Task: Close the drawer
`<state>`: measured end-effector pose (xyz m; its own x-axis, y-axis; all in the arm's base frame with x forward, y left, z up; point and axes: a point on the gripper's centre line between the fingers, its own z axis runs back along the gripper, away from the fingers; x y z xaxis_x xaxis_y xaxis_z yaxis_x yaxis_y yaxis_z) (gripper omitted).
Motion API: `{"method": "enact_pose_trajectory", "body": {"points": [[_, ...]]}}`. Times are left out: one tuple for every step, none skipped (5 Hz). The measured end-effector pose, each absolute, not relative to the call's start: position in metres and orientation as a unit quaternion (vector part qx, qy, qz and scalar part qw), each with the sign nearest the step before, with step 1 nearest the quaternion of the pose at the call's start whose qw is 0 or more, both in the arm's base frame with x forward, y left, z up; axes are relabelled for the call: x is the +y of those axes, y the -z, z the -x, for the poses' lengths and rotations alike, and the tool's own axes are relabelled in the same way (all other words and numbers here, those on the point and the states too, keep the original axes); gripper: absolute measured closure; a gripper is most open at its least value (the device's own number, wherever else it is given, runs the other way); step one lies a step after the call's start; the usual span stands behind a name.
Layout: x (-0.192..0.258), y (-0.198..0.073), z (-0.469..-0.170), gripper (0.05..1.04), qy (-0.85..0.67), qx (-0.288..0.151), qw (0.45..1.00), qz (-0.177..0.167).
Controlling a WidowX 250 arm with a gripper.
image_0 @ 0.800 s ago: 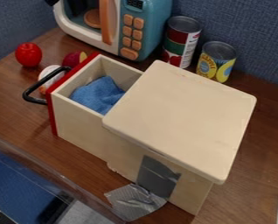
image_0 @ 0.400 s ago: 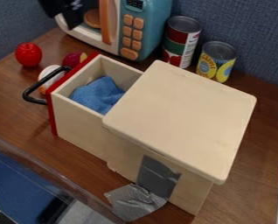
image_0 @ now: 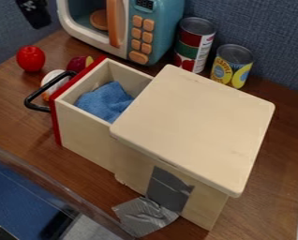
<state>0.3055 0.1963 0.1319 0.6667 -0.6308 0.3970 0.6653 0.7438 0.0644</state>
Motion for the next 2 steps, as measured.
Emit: {"method": "enact_pose_trajectory", "body": {"points": [[0.203,-0.121,-0.308,0.084,0.469,-0.179,0.864,0.044],[0.196,-0.100,-0.314,0.084,0.586,-0.128,0.800,0.029]]}}
